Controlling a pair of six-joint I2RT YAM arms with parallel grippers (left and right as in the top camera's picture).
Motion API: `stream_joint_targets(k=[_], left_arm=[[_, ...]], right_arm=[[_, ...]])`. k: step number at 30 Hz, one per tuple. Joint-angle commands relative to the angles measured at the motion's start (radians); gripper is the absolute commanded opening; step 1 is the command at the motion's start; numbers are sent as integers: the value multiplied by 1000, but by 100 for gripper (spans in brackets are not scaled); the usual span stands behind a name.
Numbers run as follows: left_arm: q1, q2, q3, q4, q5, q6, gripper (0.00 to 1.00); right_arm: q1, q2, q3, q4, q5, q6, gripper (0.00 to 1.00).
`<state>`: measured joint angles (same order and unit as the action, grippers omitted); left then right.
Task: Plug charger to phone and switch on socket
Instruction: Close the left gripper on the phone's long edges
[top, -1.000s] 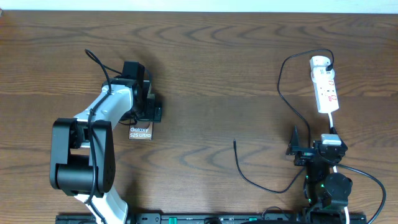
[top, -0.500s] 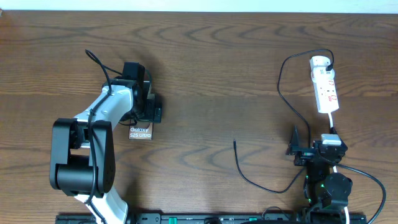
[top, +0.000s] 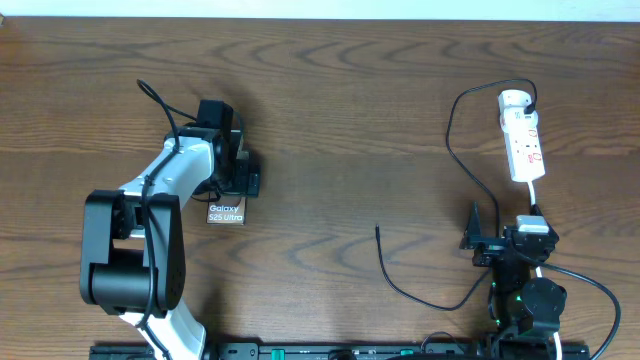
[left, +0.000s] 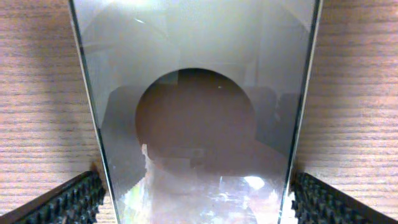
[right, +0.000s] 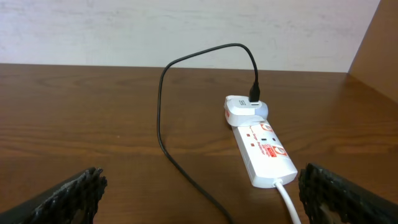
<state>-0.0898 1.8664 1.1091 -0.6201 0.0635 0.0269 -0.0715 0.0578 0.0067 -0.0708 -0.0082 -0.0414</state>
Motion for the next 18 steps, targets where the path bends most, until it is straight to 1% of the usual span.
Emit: stream_joint_targets(k=[1, 3, 7, 11, 18], left_arm=[[0, 10, -26, -2, 3, 6, 93], [0, 10, -26, -2, 3, 7, 88], [0, 10, -26, -2, 3, 7, 83], [0, 10, -26, -2, 3, 7, 81], [0, 10, -26, -2, 3, 7, 69]], right_arm=[[8, -5, -1, -5, 2, -12, 99], [8, -5, -1, -5, 2, -12, 99], [8, -5, -1, -5, 2, -12, 99], [8, -5, -1, -5, 2, -12, 99], [8, -5, -1, -5, 2, -12, 99]])
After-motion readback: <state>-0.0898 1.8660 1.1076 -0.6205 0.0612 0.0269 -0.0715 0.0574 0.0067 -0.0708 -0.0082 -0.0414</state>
